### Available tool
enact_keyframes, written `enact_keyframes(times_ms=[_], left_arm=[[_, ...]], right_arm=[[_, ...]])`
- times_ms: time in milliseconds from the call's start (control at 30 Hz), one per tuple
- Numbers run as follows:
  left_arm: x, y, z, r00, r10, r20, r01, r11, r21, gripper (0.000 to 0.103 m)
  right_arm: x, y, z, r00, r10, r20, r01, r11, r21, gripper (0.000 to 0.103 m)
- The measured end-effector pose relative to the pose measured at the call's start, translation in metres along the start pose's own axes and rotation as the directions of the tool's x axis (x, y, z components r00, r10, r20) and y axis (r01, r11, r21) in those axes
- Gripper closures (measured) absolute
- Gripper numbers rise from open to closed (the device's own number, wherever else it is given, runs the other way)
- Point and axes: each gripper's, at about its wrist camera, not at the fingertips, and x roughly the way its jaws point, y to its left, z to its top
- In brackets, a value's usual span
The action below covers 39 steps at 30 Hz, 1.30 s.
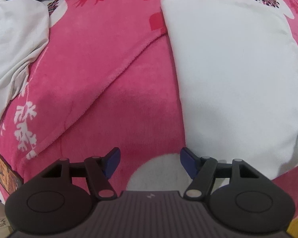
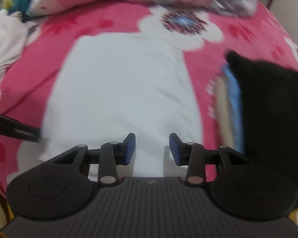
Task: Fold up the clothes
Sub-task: 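Grasp the end of the folded sweatshirt with both grippers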
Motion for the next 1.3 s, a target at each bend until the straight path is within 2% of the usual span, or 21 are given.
enact_keyframes(times_ms=[100, 200, 300, 333, 367, 400, 467, 600, 667, 733, 767, 833, 900, 933, 1000, 1033, 1100, 1167, 1300], left_arm=[[0.003, 0.0, -0.001, 1.0, 0.001, -0.009, -0.001, 1.0, 0.006, 0.035], [0.005, 0.002, -0.001, 1.0, -0.01, -0.01, 0.01, 1.0, 0.012, 0.035], [-0.002, 0.014, -0.005, 0.996, -0.076, 0.042, 0.076, 0.997, 0.001, 0.033], [-0.007, 0.021, -0.007, 0.991, -0.106, 0.079, 0.107, 0.994, -0.006, 0.03], [-0.011, 0.028, -0.009, 0.984, -0.136, 0.116, 0.139, 0.99, -0.012, 0.026], [-0.015, 0.035, -0.01, 0.974, -0.165, 0.156, 0.171, 0.985, -0.023, 0.019], [-0.021, 0.049, -0.01, 0.947, -0.224, 0.23, 0.242, 0.969, -0.055, 0.016], [-0.01, 0.062, 0.008, 0.905, -0.369, 0.211, 0.398, 0.91, -0.117, 0.018], [0.0, 0.066, 0.019, 0.879, -0.427, 0.213, 0.46, 0.877, -0.137, 0.024], [0.008, 0.068, 0.03, 0.864, -0.455, 0.216, 0.49, 0.86, -0.146, 0.034], [0.012, 0.069, 0.036, 0.856, -0.468, 0.222, 0.504, 0.85, -0.153, 0.035], [0.017, 0.069, 0.046, 0.835, -0.495, 0.242, 0.539, 0.824, -0.173, 0.04], [0.025, 0.071, 0.058, 0.816, -0.523, 0.245, 0.569, 0.8, -0.189, 0.045], [0.03, 0.07, 0.064, 0.81, -0.533, 0.244, 0.579, 0.792, -0.192, 0.047], [0.035, 0.07, 0.074, 0.814, -0.528, 0.242, 0.574, 0.794, -0.198, 0.048], [0.039, 0.069, 0.078, 0.806, -0.537, 0.249, 0.585, 0.787, -0.196, 0.048], [0.044, 0.067, 0.085, 0.795, -0.551, 0.255, 0.601, 0.772, -0.207, 0.048], [0.05, 0.064, 0.09, 0.786, -0.561, 0.259, 0.614, 0.755, -0.228, 0.049], [0.053, 0.063, 0.085, 0.756, -0.604, 0.25, 0.654, 0.713, -0.254, 0.059]], right_arm=[[0.005, 0.012, -0.001, 0.999, 0.035, -0.003, -0.035, 0.999, -0.029, 0.066], [0.014, 0.013, -0.013, 0.996, 0.037, -0.076, -0.039, 0.999, -0.024, 0.066], [0.018, 0.009, -0.031, 0.985, 0.027, -0.173, -0.027, 1.0, 0.004, 0.065], [0.014, 0.004, -0.033, 0.985, 0.036, -0.172, -0.03, 0.999, 0.035, 0.065], [0.007, -0.003, -0.032, 0.987, 0.048, -0.155, -0.037, 0.997, 0.073, 0.065], [0.001, -0.01, -0.031, 0.989, 0.06, -0.138, -0.045, 0.993, 0.109, 0.063], [-0.011, -0.026, -0.026, 0.993, 0.079, -0.088, -0.062, 0.981, 0.183, 0.06], [-0.006, -0.065, 0.01, 0.992, 0.114, 0.044, -0.122, 0.942, 0.312, 0.038], [0.011, -0.082, 0.026, 0.986, 0.15, 0.067, -0.164, 0.918, 0.362, 0.034], [0.035, -0.1, 0.042, 0.98, 0.191, 0.061, -0.199, 0.89, 0.409, 0.031], [0.047, -0.105, 0.051, 0.977, 0.205, 0.056, -0.209, 0.884, 0.419, 0.031], [0.068, -0.115, 0.069, 0.973, 0.225, 0.048, -0.224, 0.878, 0.423, 0.029], [0.086, -0.115, 0.088, 0.974, 0.222, 0.041, -0.22, 0.893, 0.392, 0.028], [0.095, -0.117, 0.095, 0.975, 0.221, 0.037, -0.218, 0.898, 0.383, 0.028], [0.113, -0.124, 0.109, 0.974, 0.226, 0.031, -0.221, 0.9, 0.375, 0.028], [0.123, -0.128, 0.113, 0.97, 0.243, 0.023, -0.233, 0.895, 0.38, 0.027], [0.141, -0.135, 0.119, 0.957, 0.291, 0.003, -0.268, 0.877, 0.398, 0.025], [0.148, -0.139, 0.117, 0.942, 0.335, 0.006, -0.309, 0.862, 0.401, 0.018], [0.144, -0.14, 0.111, 0.904, 0.426, -0.011, -0.387, 0.831, 0.399, 0.019]])
